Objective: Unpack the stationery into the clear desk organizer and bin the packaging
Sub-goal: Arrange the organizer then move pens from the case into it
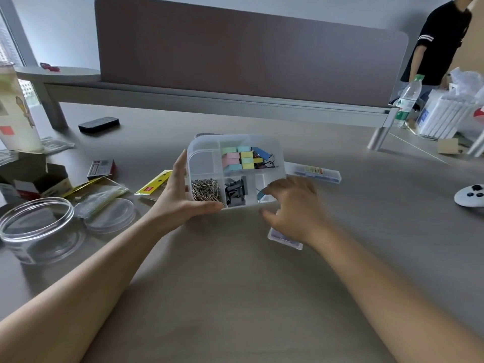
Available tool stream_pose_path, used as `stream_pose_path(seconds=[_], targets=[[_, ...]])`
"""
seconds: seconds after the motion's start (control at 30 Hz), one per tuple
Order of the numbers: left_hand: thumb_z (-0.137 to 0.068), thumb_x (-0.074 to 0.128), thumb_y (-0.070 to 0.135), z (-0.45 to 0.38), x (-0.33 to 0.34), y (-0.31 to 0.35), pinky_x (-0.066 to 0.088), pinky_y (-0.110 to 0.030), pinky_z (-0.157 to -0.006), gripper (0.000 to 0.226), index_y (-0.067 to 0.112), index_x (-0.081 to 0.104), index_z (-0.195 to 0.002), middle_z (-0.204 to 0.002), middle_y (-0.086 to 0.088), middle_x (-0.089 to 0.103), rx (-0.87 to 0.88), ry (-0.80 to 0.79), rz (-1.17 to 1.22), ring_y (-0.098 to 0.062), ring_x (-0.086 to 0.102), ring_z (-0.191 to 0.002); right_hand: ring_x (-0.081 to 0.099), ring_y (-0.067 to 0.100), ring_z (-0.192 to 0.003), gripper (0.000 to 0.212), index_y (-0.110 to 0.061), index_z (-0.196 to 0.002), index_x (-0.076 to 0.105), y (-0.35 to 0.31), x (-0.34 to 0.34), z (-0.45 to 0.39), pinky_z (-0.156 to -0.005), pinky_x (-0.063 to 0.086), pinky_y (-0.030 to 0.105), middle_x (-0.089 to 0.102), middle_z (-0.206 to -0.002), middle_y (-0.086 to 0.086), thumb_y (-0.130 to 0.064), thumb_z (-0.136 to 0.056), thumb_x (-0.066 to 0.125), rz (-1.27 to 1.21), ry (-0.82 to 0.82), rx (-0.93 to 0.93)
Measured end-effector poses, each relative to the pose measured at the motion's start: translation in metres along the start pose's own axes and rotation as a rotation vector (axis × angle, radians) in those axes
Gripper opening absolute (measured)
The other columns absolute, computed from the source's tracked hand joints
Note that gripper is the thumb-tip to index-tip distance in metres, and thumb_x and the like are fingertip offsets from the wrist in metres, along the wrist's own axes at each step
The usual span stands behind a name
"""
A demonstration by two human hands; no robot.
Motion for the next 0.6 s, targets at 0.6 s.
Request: stream_pose_path(seconds=[0.6], targets=[[-0.036,0.074,0.052,0.005,-0.002,-0.010,0.036,-0.053,-0.105,0.121,0.047,0.005,-0.135,-0.147,-0.002,0.023,-0.016,0.016,-0.236,-0.027,0.030,-0.134,-0.003,0.034,-0.142,0.075,-0.025,-0.141,0.020,0.000,0.026,-0.007,-0.107,-0.011,0.064,0.024,-0.151,-0.001,-0.045,-0.079,0.058,0.009,-0.426,0.309]])
Point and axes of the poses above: each hand's wrist, its own z-axis away from the middle knuckle, its own x-axis out of the palm, y = z × x, the point moved 7 cm from there along -z, towards the middle knuckle
